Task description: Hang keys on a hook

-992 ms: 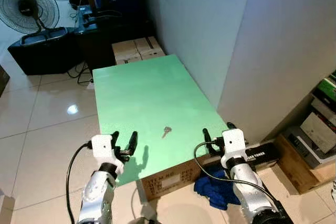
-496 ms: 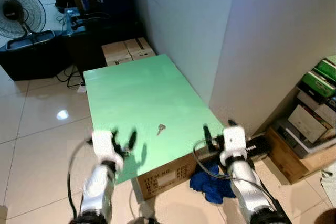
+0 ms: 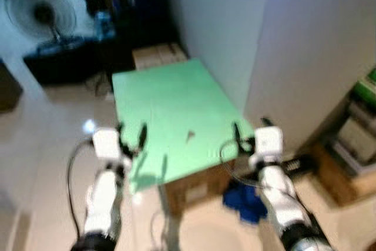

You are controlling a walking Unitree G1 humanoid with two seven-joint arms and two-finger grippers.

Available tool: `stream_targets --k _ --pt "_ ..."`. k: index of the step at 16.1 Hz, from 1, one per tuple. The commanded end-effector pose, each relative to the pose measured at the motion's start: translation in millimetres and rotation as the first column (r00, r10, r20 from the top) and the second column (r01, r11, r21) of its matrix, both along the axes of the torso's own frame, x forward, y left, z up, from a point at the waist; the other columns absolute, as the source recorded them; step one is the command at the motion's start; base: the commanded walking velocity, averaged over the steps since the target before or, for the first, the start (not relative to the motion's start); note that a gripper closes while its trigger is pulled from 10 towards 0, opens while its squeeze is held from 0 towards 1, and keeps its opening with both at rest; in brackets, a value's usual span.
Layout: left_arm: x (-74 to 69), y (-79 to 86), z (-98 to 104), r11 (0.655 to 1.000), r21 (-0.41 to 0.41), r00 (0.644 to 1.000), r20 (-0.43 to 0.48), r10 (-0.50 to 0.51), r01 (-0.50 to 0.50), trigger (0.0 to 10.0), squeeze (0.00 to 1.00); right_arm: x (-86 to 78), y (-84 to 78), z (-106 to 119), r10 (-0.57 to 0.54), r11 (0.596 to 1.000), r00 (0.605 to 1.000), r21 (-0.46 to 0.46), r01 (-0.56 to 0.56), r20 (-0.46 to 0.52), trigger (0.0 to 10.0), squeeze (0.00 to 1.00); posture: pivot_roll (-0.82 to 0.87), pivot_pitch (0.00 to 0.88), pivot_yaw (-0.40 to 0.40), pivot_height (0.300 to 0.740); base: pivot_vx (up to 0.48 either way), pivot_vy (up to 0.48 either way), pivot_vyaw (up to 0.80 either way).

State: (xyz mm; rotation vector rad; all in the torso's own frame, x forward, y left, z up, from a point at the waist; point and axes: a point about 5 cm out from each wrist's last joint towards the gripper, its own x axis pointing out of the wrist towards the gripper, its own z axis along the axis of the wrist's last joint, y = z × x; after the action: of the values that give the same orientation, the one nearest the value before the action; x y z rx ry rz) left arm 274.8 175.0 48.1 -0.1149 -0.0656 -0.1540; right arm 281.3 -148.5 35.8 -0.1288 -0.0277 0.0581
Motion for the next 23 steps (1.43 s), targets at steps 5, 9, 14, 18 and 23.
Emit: stream_targets --k 5,9,14,18,23 --pt "11.0 -11.7 15 0.995 0.103 1.000 -0.011 -0.014 0.015 10.0 0.00 2.4 9.8 -2 0.022 1.000 0.999 -0.008 -0.022 -0.027 10.0 0.00 -0.09 0.000 0.103 0.740 0.000 0.000 0.00" --pt "6.6 -11.1 13 0.994 0.110 0.999 -0.030 -0.014 0.018 10.0 0.00 2.9 10.4 -4 0.032 0.999 0.999 -0.012 -0.032 -0.041 10.0 0.00 -0.10 0.000 0.098 0.740 0.000 0.000 0.00" --pt "5.8 2.3 -1 0.997 0.018 0.992 -0.100 0.082 -0.081 10.0 0.00 21.3 -12.8 10 0.041 0.996 0.998 -0.080 -0.045 -0.047 10.0 0.00 -0.15 0.000 0.008 0.740 0.000 0.000 0.00" --pt "6.0 -17.8 -4 0.999 0.025 0.993 -0.114 0.038 -0.035 10.0 0.00 18.5 -21.8 7 0.045 0.993 0.997 -0.102 -0.052 -0.065 10.0 0.00 -0.16 0.000 0.009 0.740 0.000 0.000 0.00" --pt "8.5 -26.7 -6 1.000 0.030 0.993 -0.114 0.010 -0.006 10.0 0.00 14.6 -13.5 0 0.050 0.995 0.995 -0.081 -0.057 -0.087 10.0 0.00 -0.16 0.000 0.032 0.740 0.000 0.000 0.00"
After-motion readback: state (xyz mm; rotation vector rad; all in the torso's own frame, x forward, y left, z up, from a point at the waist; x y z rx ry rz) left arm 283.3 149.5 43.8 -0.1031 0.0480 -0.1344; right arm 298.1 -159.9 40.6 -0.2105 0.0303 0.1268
